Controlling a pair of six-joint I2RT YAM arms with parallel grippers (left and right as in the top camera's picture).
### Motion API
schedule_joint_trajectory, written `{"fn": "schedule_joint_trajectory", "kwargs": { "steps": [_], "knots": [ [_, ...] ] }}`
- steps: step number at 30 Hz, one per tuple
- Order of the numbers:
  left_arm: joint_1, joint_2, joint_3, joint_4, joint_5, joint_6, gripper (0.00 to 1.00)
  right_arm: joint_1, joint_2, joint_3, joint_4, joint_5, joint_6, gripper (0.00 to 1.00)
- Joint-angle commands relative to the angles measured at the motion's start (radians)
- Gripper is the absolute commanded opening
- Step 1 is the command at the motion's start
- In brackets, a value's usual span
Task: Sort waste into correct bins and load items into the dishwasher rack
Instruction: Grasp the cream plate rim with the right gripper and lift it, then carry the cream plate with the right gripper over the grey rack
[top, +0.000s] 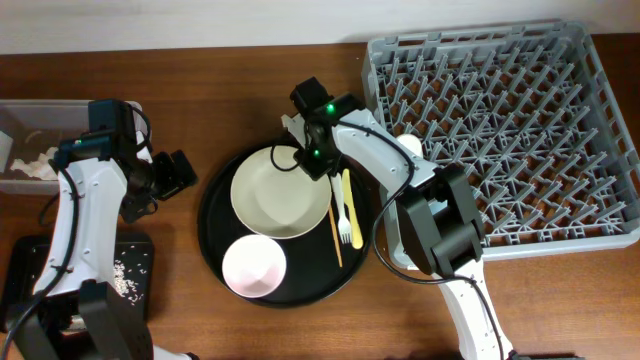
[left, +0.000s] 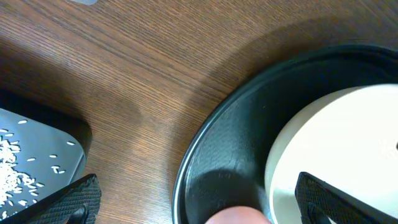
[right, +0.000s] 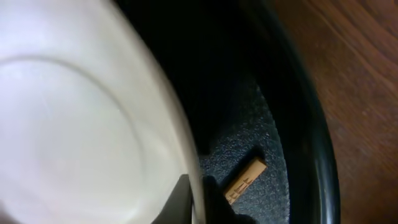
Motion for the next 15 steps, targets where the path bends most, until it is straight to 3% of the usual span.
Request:
{"fn": "schedule_joint_trajectory", "kwargs": {
  "steps": [1, 4, 15],
  "knots": [
    [0.0, -0.01, 0.016, 0.001, 0.008, -0.002, 0.99, 0.009, 0.005, -0.003, -0.01, 0.042, -0.024, 0.04],
    [0.0, -0.01, 0.016, 0.001, 0.008, -0.002, 0.99, 0.009, -0.011, 0.068, -0.028, 0.045, 0.02, 0.04],
    [0.0, -0.01, 0.016, 0.001, 0.008, -0.002, 0.99, -0.023, -0.016, 0.74, -0.498, 0.045, 0.083, 0.04]
  ]
}}
